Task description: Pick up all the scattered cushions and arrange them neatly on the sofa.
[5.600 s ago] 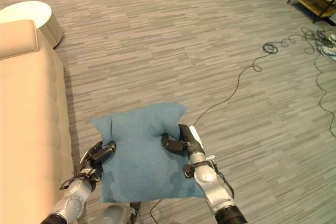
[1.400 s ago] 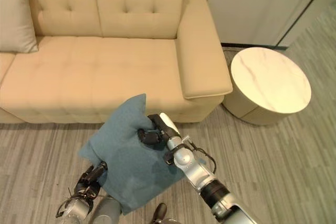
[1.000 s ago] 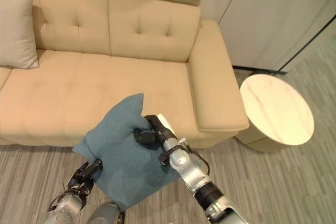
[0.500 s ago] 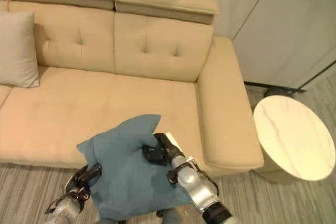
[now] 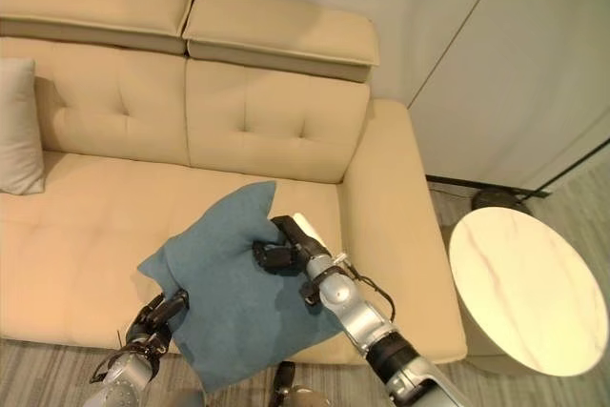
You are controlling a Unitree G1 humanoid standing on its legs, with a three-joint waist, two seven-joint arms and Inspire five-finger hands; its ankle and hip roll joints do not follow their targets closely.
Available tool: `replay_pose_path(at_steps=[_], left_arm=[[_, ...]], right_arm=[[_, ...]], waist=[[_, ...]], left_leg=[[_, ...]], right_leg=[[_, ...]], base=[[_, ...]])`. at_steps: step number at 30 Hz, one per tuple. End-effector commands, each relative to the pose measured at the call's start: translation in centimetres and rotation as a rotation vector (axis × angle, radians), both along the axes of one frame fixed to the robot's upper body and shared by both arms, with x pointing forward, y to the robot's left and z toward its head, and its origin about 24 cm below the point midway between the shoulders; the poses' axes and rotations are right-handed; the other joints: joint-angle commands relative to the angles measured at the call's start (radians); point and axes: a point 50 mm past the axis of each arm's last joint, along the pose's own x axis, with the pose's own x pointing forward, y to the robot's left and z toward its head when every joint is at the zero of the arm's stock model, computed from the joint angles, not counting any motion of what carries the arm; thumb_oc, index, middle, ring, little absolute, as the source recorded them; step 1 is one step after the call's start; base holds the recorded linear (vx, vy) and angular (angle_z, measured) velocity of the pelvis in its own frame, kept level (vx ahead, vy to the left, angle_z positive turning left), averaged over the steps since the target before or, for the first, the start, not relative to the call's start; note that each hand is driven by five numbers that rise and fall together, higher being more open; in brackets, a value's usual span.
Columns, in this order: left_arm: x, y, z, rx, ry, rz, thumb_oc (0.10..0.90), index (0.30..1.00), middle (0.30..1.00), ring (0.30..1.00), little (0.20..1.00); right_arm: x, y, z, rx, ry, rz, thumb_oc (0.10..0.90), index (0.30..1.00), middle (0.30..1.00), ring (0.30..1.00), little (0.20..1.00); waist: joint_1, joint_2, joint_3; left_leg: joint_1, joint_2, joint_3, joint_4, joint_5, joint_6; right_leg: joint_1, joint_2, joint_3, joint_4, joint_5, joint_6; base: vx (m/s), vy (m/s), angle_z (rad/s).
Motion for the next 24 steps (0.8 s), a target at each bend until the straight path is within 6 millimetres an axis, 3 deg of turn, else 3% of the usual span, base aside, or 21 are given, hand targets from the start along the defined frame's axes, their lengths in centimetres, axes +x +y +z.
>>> replay_pose_path(at_steps=[1,2,6,8,9,11,12,13,16,17,18,19,20,21,22,23,24], left_arm=[[6.8,-5.2,8.8,-0.077,-0.517,-0.209,0.4,0.3,0.3,0.3,0.3],[7.1,-4.4,9.2,-0.036,-0.54,-0.197,0.4,0.3,0.3,0.3,0.3],[8.4,-4.0,10.2,0.058,-0.572,-0.249,0.4,0.3,0.3,0.3,0.3],[9.9,-3.5,12.1,0.181,-0.62,-0.315,0.4,0.3,0.3,0.3,0.3],[10.0,-3.5,12.1,0.181,-0.62,-0.315,0.4,0.3,0.3,0.3,0.3],[12.6,-2.5,14.9,0.323,-0.681,-0.377,0.4,0.3,0.3,0.3,0.3],[12.7,-2.5,15.0,0.323,-0.682,-0.377,0.4,0.3,0.3,0.3,0.3],[14.6,-1.8,17.9,0.421,-0.744,-0.38,0.4,0.3,0.3,0.3,0.3],[17.8,-1.5,23.9,0.606,-0.862,-0.389,0.4,0.3,0.3,0.3,0.3],[17.8,-1.5,23.9,0.606,-0.864,-0.389,0.4,0.3,0.3,0.3,0.3],[19.3,-2.5,28.5,0.683,-0.975,-0.378,0.4,0.3,0.3,0.3,0.3],[19.8,-3.3,31.0,0.729,-1.035,-0.378,0.4,0.3,0.3,0.3,0.3],[19.8,-3.3,31.2,0.729,-1.04,-0.377,0.4,0.3,0.3,0.3,0.3],[20.1,-4.4,35.8,0.866,-1.15,-0.385,0.4,0.3,0.3,0.3,0.3],[20.0,-4.7,37.6,0.914,-1.193,-0.369,0.4,0.3,0.3,0.3,0.3],[20.1,-4.8,37.7,0.915,-1.196,-0.367,0.4,0.3,0.3,0.3,0.3],[20.1,-5.2,40.5,0.993,-1.247,-0.322,0.4,0.3,0.3,0.3,0.3]], right_arm=[[0.4,6.7,8.2,0.259,-0.295,0.276,0.4,0.3,0.3,0.3,0.3],[0.9,6.3,8.5,0.252,-0.313,0.257,0.4,0.3,0.3,0.3,0.3],[1.7,5.2,9.3,0.225,-0.347,0.224,0.4,0.3,0.3,0.3,0.3],[2.8,3.9,9.8,0.211,-0.356,0.16,0.4,0.3,0.3,0.3,0.3],[2.8,3.9,9.8,0.211,-0.357,0.159,0.4,0.3,0.3,0.3,0.3],[4.4,2.0,11.3,0.123,-0.414,0.101,0.4,0.3,0.3,0.3,0.3],[4.5,2.0,11.4,0.123,-0.416,0.101,0.4,0.3,0.3,0.3,0.3],[5.8,0.3,13.5,0.021,-0.504,0.039,0.4,0.3,0.3,0.3,0.3],[7.6,-2.1,17.1,-0.157,-0.636,-0.049,0.4,0.3,0.3,0.3,0.3],[7.6,-2.1,17.1,-0.157,-0.638,-0.049,0.4,0.3,0.3,0.3,0.3],[8.7,-3.4,20.0,-0.242,-0.715,-0.117,0.4,0.3,0.3,0.3,0.3],[9.0,-3.8,21.5,-0.294,-0.756,-0.136,0.4,0.3,0.3,0.3,0.3],[9.1,-3.8,21.7,-0.294,-0.76,-0.137,0.4,0.3,0.3,0.3,0.3],[9.3,-4.2,25.3,-0.431,-0.864,-0.138,0.4,0.3,0.3,0.3,0.3],[9.4,-4.2,26.5,-0.47,-0.895,-0.144,0.4,0.3,0.3,0.3,0.3],[9.4,-4.2,26.6,-0.471,-0.898,-0.144,0.4,0.3,0.3,0.3,0.3],[9.6,-4.1,28.7,-0.509,-0.946,-0.166,0.4,0.3,0.3,0.3,0.3]], waist=[[0.029,-0.014,-0.001],[0.054,0.008,0.004],[0.047,0.016,-0.021],[0.037,0.008,-0.049],[0.039,0.007,-0.047],[0.033,0.002,-0.065],[0.034,0.002,-0.062],[0.029,0.001,-0.067],[0.018,0.003,-0.062],[0.018,0.003,-0.062],[0.011,0.005,-0.045],[0.009,0.008,-0.026],[0.009,0.009,-0.024],[0.005,0.015,0.011],[0.003,0.02,0.025],[0.003,0.021,0.026],[-0.003,0.032,0.05]], left_leg=[[0.001,0.044,-0.015,-0.246,0.12,-0.004],[-0.036,0.032,-0.093,-0.357,0.206,-0.018],[0.011,0.039,-0.103,-0.447,0.218,-0.022],[0.046,0.021,-0.091,-0.443,0.201,-0.01],[0.047,0.02,-0.089,-0.443,0.201,-0.01],[0.067,0.012,-0.063,-0.443,0.188,0.0],[0.068,0.011,-0.062,-0.443,0.187,0.0],[0.083,0.01,-0.048,-0.449,0.177,0.004],[0.079,0.01,-0.036,-0.459,0.176,0.007],[0.076,0.01,-0.036,-0.46,0.179,0.007],[0.052,0.01,-0.034,-0.46,0.184,0.006],[0.032,0.009,-0.035,-0.456,0.186,0.006],[0.029,0.009,-0.035,-0.454,0.186,0.006],[-0.017,0.004,-0.039,-0.443,0.191,0.004],[-0.041,0.002,-0.041,-0.436,0.193,0.004],[-0.045,0.002,-0.041,-0.434,0.193,0.005],[-0.083,-0.004,-0.042,-0.432,0.202,0.004]], right_leg=[[0.069,0.005,0.068,0.067,-0.099,0.105],[0.087,0.032,0.103,0.073,-0.106,0.106],[0.107,0.033,0.115,0.085,-0.124,0.116],[0.11,0.014,0.133,0.09,-0.113,0.129],[0.11,0.014,0.134,0.09,-0.114,0.129],[0.119,-0.001,0.146,0.078,-0.106,0.143],[0.12,-0.002,0.146,0.078,-0.106,0.143],[0.125,-0.009,0.156,0.07,-0.107,0.15],[0.108,-0.014,0.163,0.065,-0.104,0.161],[0.105,-0.013,0.162,0.063,-0.1,0.161],[0.074,-0.016,0.164,0.065,-0.097,0.165],[0.05,-0.017,0.168,0.069,-0.095,0.165],[0.047,-0.017,0.168,0.071,-0.096,0.165],[-0.004,-0.018,0.17,0.077,-0.09,0.168],[-0.027,-0.019,0.172,0.082,-0.087,0.168],[-0.031,-0.019,0.172,0.084,-0.087,0.168],[-0.079,-0.021,0.178,0.091,-0.077,0.169]], base=[[0.27,0.195,-0.11],[0.19,0.144,-0.33],[0.18,0.16,-0.69],[0.18,0.152,-0.02],[0.2,0.163,-0.13],[0.14,0.095,-0.2],[0.12,0.072,-0.1],[0.11,0.059,-0.02],[0.05,0.031,0.0],[-0.08,-0.002,-0.05],[-0.15,-0.015,-0.14],[-0.15,-0.016,-0.19],[-0.22,-0.02,-0.24],[-0.19,-0.017,-0.16],[-0.19,-0.017,-0.09],[-0.15,0.001,-0.05],[-0.1,0.006,-0.06]])
